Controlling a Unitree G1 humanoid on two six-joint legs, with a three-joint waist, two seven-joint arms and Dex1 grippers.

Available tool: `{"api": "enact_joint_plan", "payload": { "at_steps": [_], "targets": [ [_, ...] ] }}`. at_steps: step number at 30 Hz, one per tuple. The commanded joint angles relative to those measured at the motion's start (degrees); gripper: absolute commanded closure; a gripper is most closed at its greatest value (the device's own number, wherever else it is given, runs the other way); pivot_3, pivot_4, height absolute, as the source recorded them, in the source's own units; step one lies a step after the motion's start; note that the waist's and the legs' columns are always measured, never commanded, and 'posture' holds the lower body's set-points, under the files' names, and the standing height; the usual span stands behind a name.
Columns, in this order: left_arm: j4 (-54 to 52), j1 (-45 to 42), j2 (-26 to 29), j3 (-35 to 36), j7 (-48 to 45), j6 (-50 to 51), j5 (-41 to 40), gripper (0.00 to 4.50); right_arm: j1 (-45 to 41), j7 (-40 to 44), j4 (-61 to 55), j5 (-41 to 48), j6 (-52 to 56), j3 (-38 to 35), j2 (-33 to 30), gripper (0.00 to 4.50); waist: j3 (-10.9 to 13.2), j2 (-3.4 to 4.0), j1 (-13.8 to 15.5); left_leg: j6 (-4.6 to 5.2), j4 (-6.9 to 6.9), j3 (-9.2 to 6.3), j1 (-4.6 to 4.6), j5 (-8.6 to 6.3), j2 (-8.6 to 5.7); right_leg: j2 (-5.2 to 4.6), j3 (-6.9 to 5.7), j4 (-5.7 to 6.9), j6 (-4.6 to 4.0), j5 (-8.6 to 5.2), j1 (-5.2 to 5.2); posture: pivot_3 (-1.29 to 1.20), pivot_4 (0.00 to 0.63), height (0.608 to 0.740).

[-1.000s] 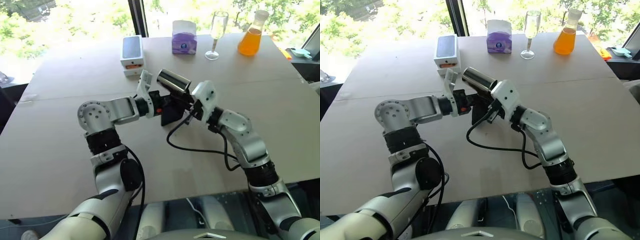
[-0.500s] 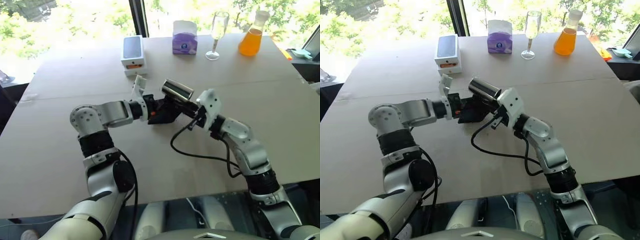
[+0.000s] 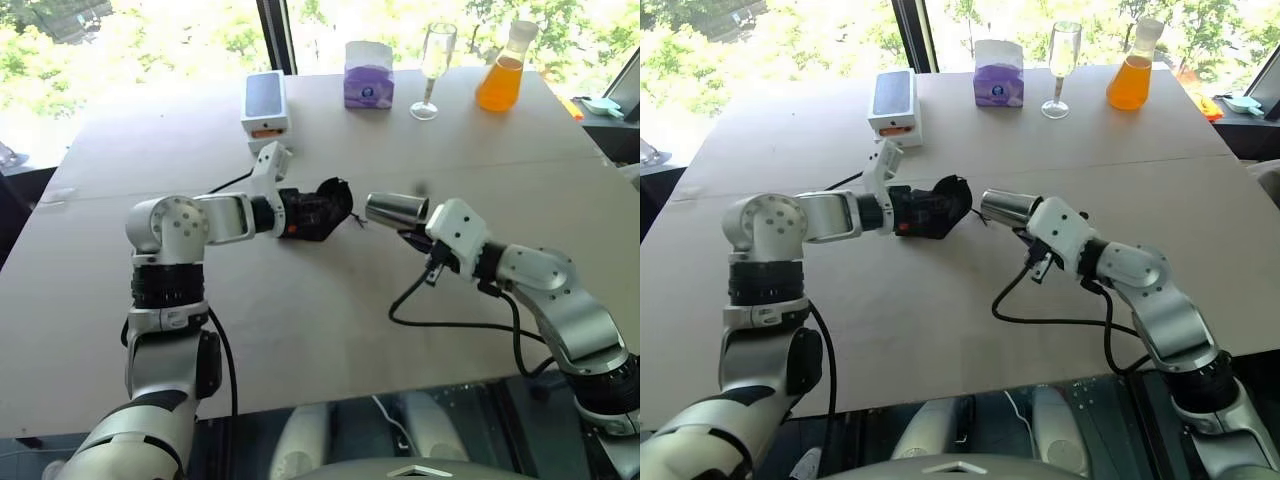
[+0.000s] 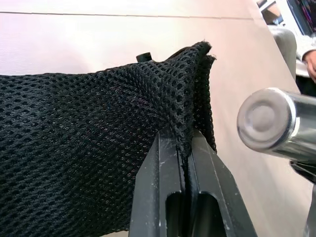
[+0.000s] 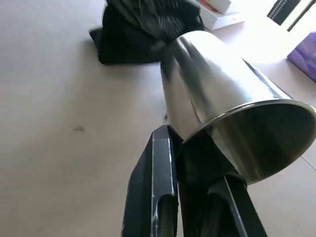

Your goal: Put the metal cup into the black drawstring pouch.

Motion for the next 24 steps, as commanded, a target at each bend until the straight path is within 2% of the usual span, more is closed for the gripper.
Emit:
{"api": "enact_joint_plan", "payload": {
  "at_steps": [1, 7, 12, 18, 24],
  "targets": [
    [-3.0, 0.2, 0.3, -1.5, -2.6, -1.8, 0.9, 4.50, -3.1, -1.3, -2.5, 1.9, 2.1, -0.1, 2.7, 4.43, 0.0, 0.00, 0.1, 0.00, 0.00, -0.01, 0.00, 0.00, 0.00, -0.01, 0.01, 0.00, 0.00, 0.00, 0.00, 0.00, 0.150, 0.740],
    [-3.4, -0.3, -0.9, -2.0, -4.2, -1.5, 1.5, 4.50, -4.4, -1.4, -0.1, 0.8, 1.5, 4.1, 6.2, 4.43, 0.0, 0.00, 0.1, 0.00, 0.00, -0.04, -0.02, 0.00, -0.01, -0.02, 0.00, -0.01, 0.00, 0.00, 0.00, 0.00, 0.150, 0.740],
    [-1.1, -3.7, -2.8, 1.7, -4.2, 0.5, -0.4, 4.50, -3.3, 0.2, 4.0, -2.5, -0.6, 7.6, 3.9, 4.43, 0.0, 0.00, 0.2, 0.01, 0.03, -0.04, -0.02, 0.00, -0.03, -0.02, -0.03, -0.01, 0.00, 0.00, 0.01, 0.00, 0.150, 0.740],
    [0.5, -4.9, -3.2, 3.6, -4.3, 1.7, 0.0, 4.50, -1.9, 1.0, 5.4, -3.3, -1.2, 6.9, 1.7, 4.43, 0.0, -0.01, 0.0, 0.01, 0.02, -0.03, -0.02, 0.00, -0.01, 0.01, -0.04, 0.00, 0.00, 0.00, 0.00, 0.00, 0.150, 0.740],
    [0.3, -4.9, -2.9, 2.7, -5.1, 1.6, 1.0, 4.50, -1.9, 1.1, 5.1, -4.2, -1.1, 6.5, 0.4, 4.43, 0.0, 0.00, -0.1, 0.01, 0.03, 0.00, -0.02, 0.00, -0.02, 0.00, -0.04, 0.01, 0.00, 0.00, 0.00, 0.00, 0.150, 0.740]
  ]
}}
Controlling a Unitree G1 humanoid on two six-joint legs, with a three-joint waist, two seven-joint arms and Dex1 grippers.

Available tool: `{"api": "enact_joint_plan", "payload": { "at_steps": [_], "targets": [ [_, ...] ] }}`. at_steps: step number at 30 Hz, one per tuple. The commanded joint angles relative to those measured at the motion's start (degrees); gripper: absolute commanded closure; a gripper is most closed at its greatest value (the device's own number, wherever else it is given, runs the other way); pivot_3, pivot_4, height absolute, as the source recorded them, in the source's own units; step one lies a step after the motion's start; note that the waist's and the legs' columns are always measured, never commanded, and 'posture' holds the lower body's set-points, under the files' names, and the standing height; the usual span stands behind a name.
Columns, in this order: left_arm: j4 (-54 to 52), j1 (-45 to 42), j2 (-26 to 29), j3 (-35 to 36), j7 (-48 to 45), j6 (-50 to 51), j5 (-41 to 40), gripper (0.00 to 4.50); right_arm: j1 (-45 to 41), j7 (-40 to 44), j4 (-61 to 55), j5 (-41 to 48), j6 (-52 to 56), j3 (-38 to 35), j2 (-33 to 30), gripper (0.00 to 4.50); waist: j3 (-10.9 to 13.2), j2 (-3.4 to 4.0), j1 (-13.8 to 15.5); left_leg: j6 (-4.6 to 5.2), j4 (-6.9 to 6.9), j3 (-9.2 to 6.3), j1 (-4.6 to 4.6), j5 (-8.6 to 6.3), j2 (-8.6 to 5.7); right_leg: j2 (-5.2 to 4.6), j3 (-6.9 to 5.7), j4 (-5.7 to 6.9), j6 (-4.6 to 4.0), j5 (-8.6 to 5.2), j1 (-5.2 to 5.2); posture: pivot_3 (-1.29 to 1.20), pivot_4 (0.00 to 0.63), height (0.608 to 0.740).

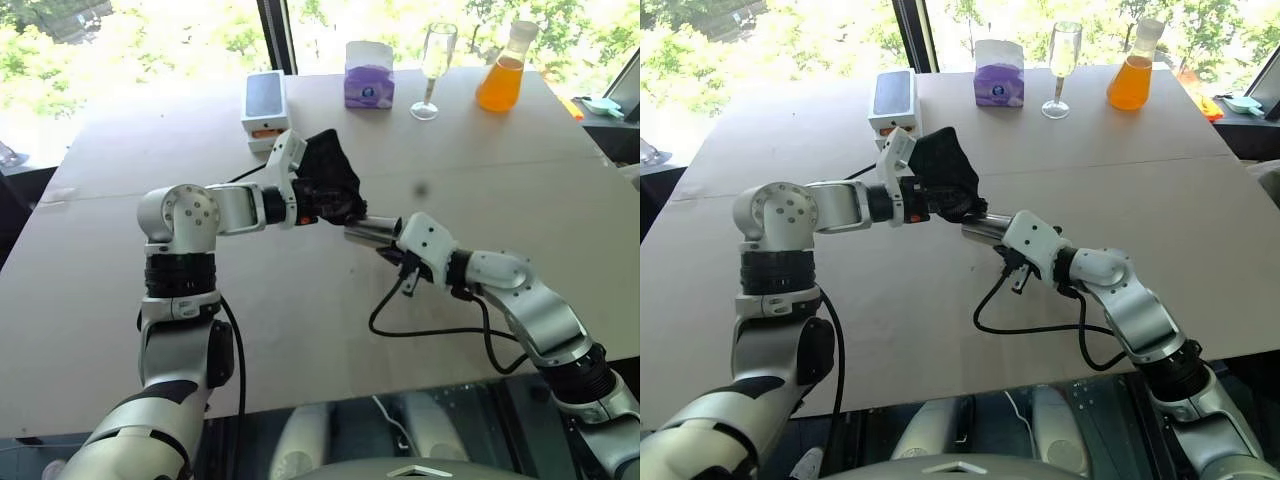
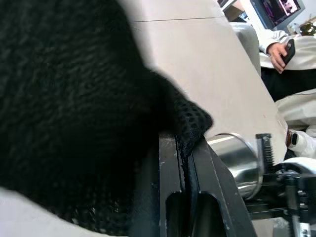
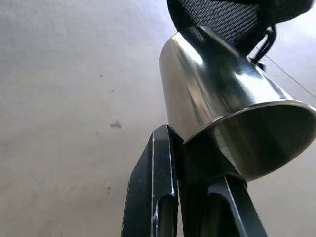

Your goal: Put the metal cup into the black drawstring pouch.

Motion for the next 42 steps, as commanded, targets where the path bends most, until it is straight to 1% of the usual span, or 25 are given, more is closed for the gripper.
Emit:
{"api": "enact_joint_plan", "payload": {
  "at_steps": [1, 5, 8, 12, 16, 19, 23, 29, 32, 34, 36, 40, 42],
  "targets": [
    [-1.7, -0.9, -0.1, 0.2, -1.3, -0.2, -0.5, 4.50, -1.3, 0.4, -1.9, -1.2, -0.7, -0.6, -0.9, 4.43, 0.0, 0.00, 0.1, 0.00, 0.00, 0.00, 0.00, 0.00, 0.00, 0.00, 0.00, 0.00, 0.00, 0.00, 0.00, 0.00, 0.150, 0.740],
    [-1.7, -0.8, -0.8, 0.0, -1.2, 0.4, -0.6, 4.50, -3.2, -0.6, -1.0, -1.2, -0.7, -1.3, 1.1, 4.43, 0.0, 0.00, 0.0, 0.00, 0.00, -0.02, 0.00, 0.00, 0.00, 0.00, 0.00, 0.00, 0.00, 0.00, 0.00, 0.00, 0.150, 0.740],
    [-0.9, -0.5, -1.1, 0.8, -0.3, 1.3, -0.4, 4.50, -3.1, -1.7, -1.0, 0.6, -0.1, -3.1, 3.5, 4.43, 0.0, 0.00, 0.0, 0.00, -0.01, -0.04, 0.00, 0.00, 0.01, 0.01, 0.00, 0.00, 0.00, 0.00, 0.00, 0.00, 0.150, 0.740],
    [4.0, -1.2, -2.1, 5.8, 3.4, 6.3, 0.2, 4.50, -0.8, -2.8, -3.8, 4.7, 2.1, -6.2, 6.6, 4.43, 0.0, -0.02, 0.1, 0.00, 0.00, -0.03, -0.01, 0.00, 0.00, -0.01, 0.00, -0.01, 0.00, 0.00, 0.00, 0.00, 0.150, 0.740],
    [6.0, -2.4, -4.4, 11.5, 5.0, 11.6, -1.1, 4.50, 0.3, -4.1, -4.6, 5.3, 3.3, -6.2, 8.1, 4.43, 0.0, -0.02, 0.1, 0.00, 0.02, -0.04, 0.00, 0.00, -0.01, 0.00, -0.01, 0.02, 0.00, 0.00, 0.00, 0.00, 0.150, 0.740],
    [11.0, -3.2, -4.4, 14.1, 7.4, 13.0, -4.8, 4.50, 1.0, -5.2, -4.2, 7.0, 3.6, -6.3, 10.8, 4.43, 0.0, -0.02, 0.0, 0.00, 0.02, -0.04, 0.00, 0.00, 0.00, 0.01, -0.03, 0.03, 0.00, 0.00, 0.00, 0.00, 0.150, 0.740],
    [14.0, -3.0, -4.1, 15.5, 10.7, 13.0, -8.8, 4.50, 1.0, -5.9, -3.0, 7.3, 3.6, -5.9, 12.5, 4.43, 0.0, -0.02, 0.0, 0.00, 0.01, -0.04, 0.01, 0.00, 0.01, 0.00, -0.01, 0.04, 0.00, 0.00, -0.01, 0.00, 0.150, 0.740],
    [19.1, -3.6, -4.4, 17.6, 18.9, 13.0, -17.6, 4.50, -0.2, -5.3, 3.4, 5.9, -0.3, -3.8, 14.9, 4.43, 0.0, -0.02, 0.0, -0.01, 0.02, -0.06, 0.02, 0.00, 0.00, -0.02, 0.00, 0.05, 0.00, 0.00, -0.02, 0.00, 0.150, 0.740],
    [21.1, -3.7, -4.0, 19.4, 22.9, 13.0, -20.4, 4.50, 0.7, -3.4, 4.3, 3.4, -1.8, -1.6, 12.2, 4.43, 0.0, -0.02, 0.2, 0.00, 0.02, -0.05, 0.01, 0.00, -0.02, -0.05, 0.01, 0.05, 0.00, 0.00, -0.02, 0.00, 0.150, 0.740],
    [22.5, -3.9, -2.9, 20.8, 24.9, 13.0, -20.4, 4.50, 2.5, -2.1, 2.6, 4.4, -1.1, -2.2, 10.5, 4.43, 0.0, -0.05, 0.0, 0.00, 0.03, -0.06, 0.00, 0.00, -0.03, -0.05, 0.00, 0.04, 0.00, 0.00, -0.02, 0.00, 0.150, 0.740],
    [21.2, -3.5, -1.9, 19.8, 25.2, 13.0, -19.6, 4.50, 3.7, -1.2, 1.2, 4.8, -0.7, -2.4, 8.8, 4.43, 0.0, -0.05, 0.0, 0.00, 0.02, -0.06, 0.00, 0.00, -0.03, -0.04, 0.00, 0.04, 0.00, 0.00, -0.02, 0.00, 0.150, 0.740],
    [18.4, -3.4, 1.5, 14.4, 20.0, 12.9, -15.9, 4.50, 5.5, -0.5, -2.1, 6.3, 0.7, -3.7, 6.6, 4.43, 0.0, -0.05, -0.1, -0.01, 0.00, -0.06, 0.01, 0.00, -0.01, -0.01, 0.00, 0.05, 0.00, 0.00, -0.03, 0.00, 0.150, 0.740],
    [18.1, -3.4, 2.4, 12.5, 17.4, 12.9, -14.3, 4.50, 5.4, -1.1, -2.5, 6.9, 1.1, -4.0, 7.0, 4.43, 0.0, -0.05, 0.0, -0.01, 0.00, -0.06, 0.01, 0.00, -0.01, -0.01, 0.00, 0.05, 0.00, 0.00, -0.02, 0.00, 0.150, 0.740]
  ]
}}
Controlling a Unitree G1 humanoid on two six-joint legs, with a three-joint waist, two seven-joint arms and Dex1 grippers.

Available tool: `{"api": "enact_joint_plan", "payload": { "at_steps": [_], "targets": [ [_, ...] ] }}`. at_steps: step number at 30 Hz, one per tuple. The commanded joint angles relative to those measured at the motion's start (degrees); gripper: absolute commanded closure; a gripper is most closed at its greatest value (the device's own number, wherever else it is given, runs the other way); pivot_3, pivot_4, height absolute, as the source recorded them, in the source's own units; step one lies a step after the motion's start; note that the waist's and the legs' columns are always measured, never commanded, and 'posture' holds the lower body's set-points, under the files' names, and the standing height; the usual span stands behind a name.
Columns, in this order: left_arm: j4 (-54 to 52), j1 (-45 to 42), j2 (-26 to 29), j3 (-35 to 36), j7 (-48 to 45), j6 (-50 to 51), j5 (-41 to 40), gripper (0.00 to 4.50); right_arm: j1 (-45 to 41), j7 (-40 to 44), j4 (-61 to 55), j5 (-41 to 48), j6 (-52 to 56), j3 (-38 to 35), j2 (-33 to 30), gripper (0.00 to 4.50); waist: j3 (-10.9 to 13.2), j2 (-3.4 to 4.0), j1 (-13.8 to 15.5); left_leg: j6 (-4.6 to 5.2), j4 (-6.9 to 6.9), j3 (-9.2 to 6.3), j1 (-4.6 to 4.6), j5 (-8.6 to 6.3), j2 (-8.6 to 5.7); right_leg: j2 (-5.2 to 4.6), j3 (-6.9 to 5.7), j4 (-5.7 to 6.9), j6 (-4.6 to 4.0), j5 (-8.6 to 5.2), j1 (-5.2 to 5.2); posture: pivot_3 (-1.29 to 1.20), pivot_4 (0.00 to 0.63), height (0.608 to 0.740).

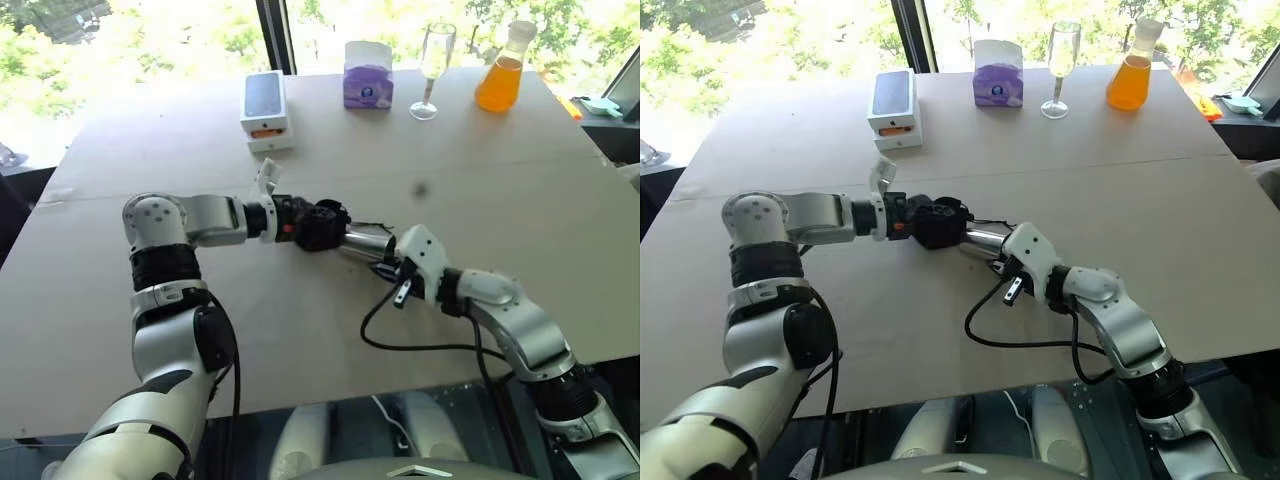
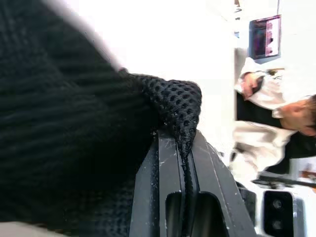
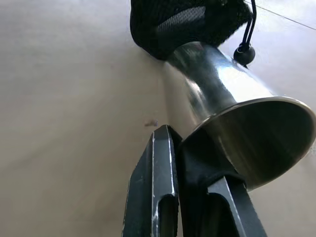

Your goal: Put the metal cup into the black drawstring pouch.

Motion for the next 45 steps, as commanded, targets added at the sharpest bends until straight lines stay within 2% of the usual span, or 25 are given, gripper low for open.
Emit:
{"api": "enact_joint_plan", "payload": {
  "at_steps": [1, 10, 22, 27, 34, 40, 45],
  "targets": [
    [-1.8, -0.7, 1.0, -2.3, -4.5, 0.1, 1.8, 4.50, -0.8, -0.6, -3.6, 1.9, 0.2, -1.8, 1.2, 4.43, 0.0, 0.00, 0.1, 0.00, 0.00, 0.00, 0.00, 0.00, 0.00, 0.00, 0.00, 0.00, 0.00, 0.00, 0.00, 0.00, 0.150, 0.740],
    [-2.5, 0.0, 0.7, -4.5, -9.0, 0.2, 3.8, 4.50, -0.6, -7.1, -3.9, 6.1, 1.9, -6.2, 9.6, 4.43, 0.0, 0.00, 0.1, -0.01, 0.00, 0.00, 0.00, 0.01, 0.00, -0.01, 0.01, 0.00, 0.00, 0.00, 0.00, 0.00, 0.150, 0.740],
    [0.2, -1.5, -0.8, 0.0, -8.0, 0.2, 4.9, 4.50, 1.8, -6.5, -1.7, 9.7, 0.4, -4.7, 14.9, 4.43, 0.0, 0.00, 0.0, -0.01, -0.01, 0.00, 0.00, 0.01, 0.00, 0.00, 0.01, 0.01, 0.00, 0.00, -0.01, 0.00, 0.150, 0.740],
    [-0.2, -0.5, -1.4, 0.3, -7.3, 0.2, 4.2, 4.50, 3.8, -4.1, 3.3, 6.6, -3.2, -1.2, 13.1, 4.43, 0.0, 0.00, 0.0, -0.01, 0.00, 0.00, 0.00, 0.00, -0.01, -0.01, 0.01, 0.00, 0.00, 0.00, 0.00, 0.00, 0.150, 0.740],
    [-1.0, 0.2, -1.8, -1.3, -6.8, 0.2, 2.4, 4.50, 0.2, -1.9, 10.8, 0.7, -9.9, 2.6, 10.6, 4.43, 0.0, -0.01, -0.1, -0.01, 0.00, 0.02, 0.04, 0.01, 0.01, 0.03, 0.00, 0.04, 0.00, 0.00, -0.01, 0.00, 0.150, 0.740],
    [-1.2, 1.1, -1.1, -2.5, -5.8, 0.2, -0.1, 4.50, -2.8, -4.0, 12.3, 2.6, -12.2, -1.6, 14.1, 4.43, 0.0, -0.01, -0.1, -0.02, 0.00, 0.02, 0.03, 0.01, 0.02, 0.01, 0.01, 0.04, 0.00, 0.00, -0.01, 0.00, 0.150, 0.740],
    [-2.0, 1.7, -0.8, -3.3, -4.0, 0.2, -3.3, 4.50, -3.3, -7.6, 13.9, 0.0, -12.8, -2.3, 15.4, 4.43, 0.0, -0.01, -0.1, -0.02, 0.00, 0.00, 0.02, 0.01, 0.01, -0.01, 0.03, 0.03, 0.00, 0.00, -0.01, 0.00, 0.150, 0.740]
  ]
}}
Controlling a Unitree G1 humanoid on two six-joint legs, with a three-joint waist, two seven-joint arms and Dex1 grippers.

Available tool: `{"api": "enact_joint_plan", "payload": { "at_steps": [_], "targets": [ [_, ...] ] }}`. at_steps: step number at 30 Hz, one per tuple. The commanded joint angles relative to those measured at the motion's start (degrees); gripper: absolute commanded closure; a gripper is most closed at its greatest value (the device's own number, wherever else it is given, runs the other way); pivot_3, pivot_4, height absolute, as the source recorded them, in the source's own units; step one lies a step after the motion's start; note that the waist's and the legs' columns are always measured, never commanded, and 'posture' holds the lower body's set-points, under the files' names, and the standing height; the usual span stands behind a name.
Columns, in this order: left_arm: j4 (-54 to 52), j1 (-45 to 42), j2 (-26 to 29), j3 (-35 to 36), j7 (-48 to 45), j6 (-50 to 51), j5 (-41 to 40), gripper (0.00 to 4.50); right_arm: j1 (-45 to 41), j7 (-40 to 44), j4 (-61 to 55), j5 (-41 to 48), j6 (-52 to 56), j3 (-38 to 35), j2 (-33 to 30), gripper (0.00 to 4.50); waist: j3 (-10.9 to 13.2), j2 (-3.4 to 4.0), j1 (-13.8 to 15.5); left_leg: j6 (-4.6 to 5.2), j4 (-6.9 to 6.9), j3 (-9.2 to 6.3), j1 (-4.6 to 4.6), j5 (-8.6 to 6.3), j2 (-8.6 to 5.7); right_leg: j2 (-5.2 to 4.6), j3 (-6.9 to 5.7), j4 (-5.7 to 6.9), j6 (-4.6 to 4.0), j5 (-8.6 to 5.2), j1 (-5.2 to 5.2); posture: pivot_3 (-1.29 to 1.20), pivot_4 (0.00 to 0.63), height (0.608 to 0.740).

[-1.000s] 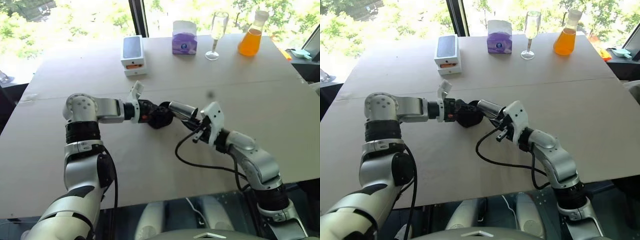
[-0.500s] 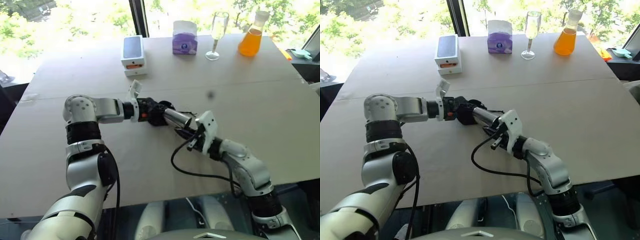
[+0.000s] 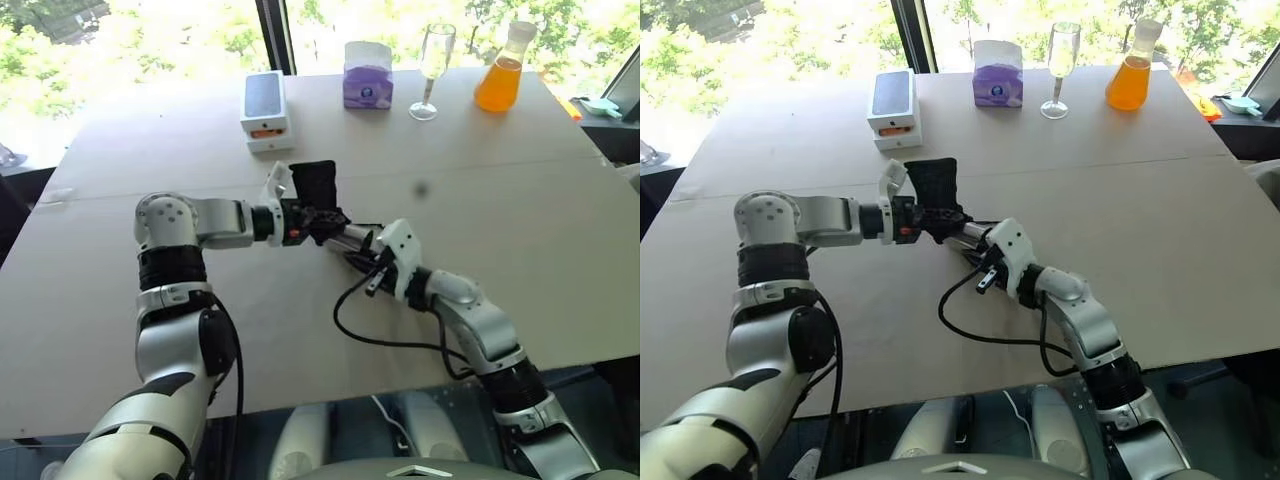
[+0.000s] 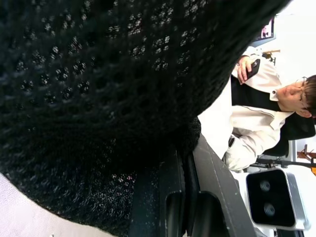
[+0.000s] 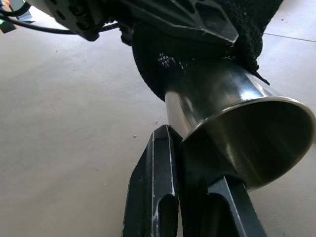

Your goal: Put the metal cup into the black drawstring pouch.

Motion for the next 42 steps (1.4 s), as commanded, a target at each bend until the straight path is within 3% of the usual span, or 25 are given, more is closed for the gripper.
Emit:
{"api": "enact_joint_plan", "payload": {
  "at_steps": [1, 5, 9, 14, 19, 27, 33, 42],
  "targets": [
    [-1.9, 0.1, 0.4, -1.1, 1.4, 0.4, -3.3, 4.50, -1.5, -2.3, -0.6, -1.2, -2.9, -1.3, 1.2, 4.43, 0.0, 0.00, 0.0, 0.00, 0.00, 0.00, 0.00, 0.00, 0.00, 0.00, 0.00, 0.00, 0.00, 0.00, 0.00, 0.00, 0.150, 0.740],
    [-1.8, -0.8, -0.5, -0.6, 4.0, 0.4, -6.3, 4.50, -1.5, -3.7, -0.6, 0.8, -2.8, -2.7, 4.3, 4.43, 0.0, 0.00, 0.0, 0.00, 0.00, -0.02, 0.00, 0.00, 0.00, 0.00, 0.01, 0.00, 0.00, 0.00, 0.00, 0.00, 0.150, 0.740],
    [-0.5, -2.3, -1.9, 3.1, 7.0, 0.4, -7.7, 4.50, -1.5, -3.3, -2.4, 8.7, -1.4, -7.3, 9.5, 4.43, 0.0, 0.00, 0.0, -0.01, 0.00, -0.04, -0.02, 0.00, 0.01, 0.00, 0.01, 0.00, 0.00, 0.00, 0.00, 0.00, 0.150, 0.740],
    [1.1, -4.4, -3.4, 7.6, 9.7, 0.4, -7.9, 4.50, -1.7, -1.0, -2.7, 10.7, -1.9, -7.1, 10.0, 4.43, 0.0, 0.00, 0.0, 0.00, 0.00, -0.02, -0.02, 0.00, -0.02, -0.01, -0.01, -0.01, 0.00, 0.00, 0.00, 0.00, 0.150, 0.740],
    [0.3, -5.2, -4.7, 11.4, 11.9, 0.1, -6.7, 4.50, -1.4, -1.1, -3.0, 17.7, 0.5, -11.8, 11.7, 4.43, 0.0, 0.00, -0.1, -0.01, -0.01, -0.03, -0.01, 0.00, 0.00, 0.01, -0.01, 0.00, 0.00, 0.00, 0.00, 0.00, 0.150, 0.740],
    [-8.7, -2.0, -5.7, 8.1, 9.5, 0.3, -4.6, 4.50, 0.5, -2.1, -5.6, 23.7, 3.6, -15.3, 11.3, 4.43, 0.0, 0.00, 0.0, -0.01, -0.03, -0.03, -0.02, 0.00, -0.01, -0.01, 0.00, -0.02, 0.00, 0.00, 0.00, 0.00, 0.150, 0.740],
    [-11.2, -0.5, -8.1, 6.8, 10.4, 0.4, -8.5, 4.50, -1.4, -1.6, -4.3, 19.0, 2.6, -11.1, 9.4, 4.43, 0.0, 0.00, 0.0, -0.01, -0.02, -0.02, -0.02, 0.01, -0.01, 0.00, 0.00, -0.01, 0.00, 0.00, 0.00, 0.00, 0.150, 0.740],
    [-7.1, -2.5, -12.6, 13.1, 20.5, 0.4, -16.3, 4.50, -6.8, 1.8, 1.0, 9.8, -4.1, -4.5, 7.7, 4.43, 0.0, -0.01, 0.1, -0.01, -0.02, -0.01, -0.03, 0.01, -0.01, 0.00, -0.01, -0.03, 0.00, 0.00, 0.00, 0.00, 0.150, 0.740]
  ]
}}
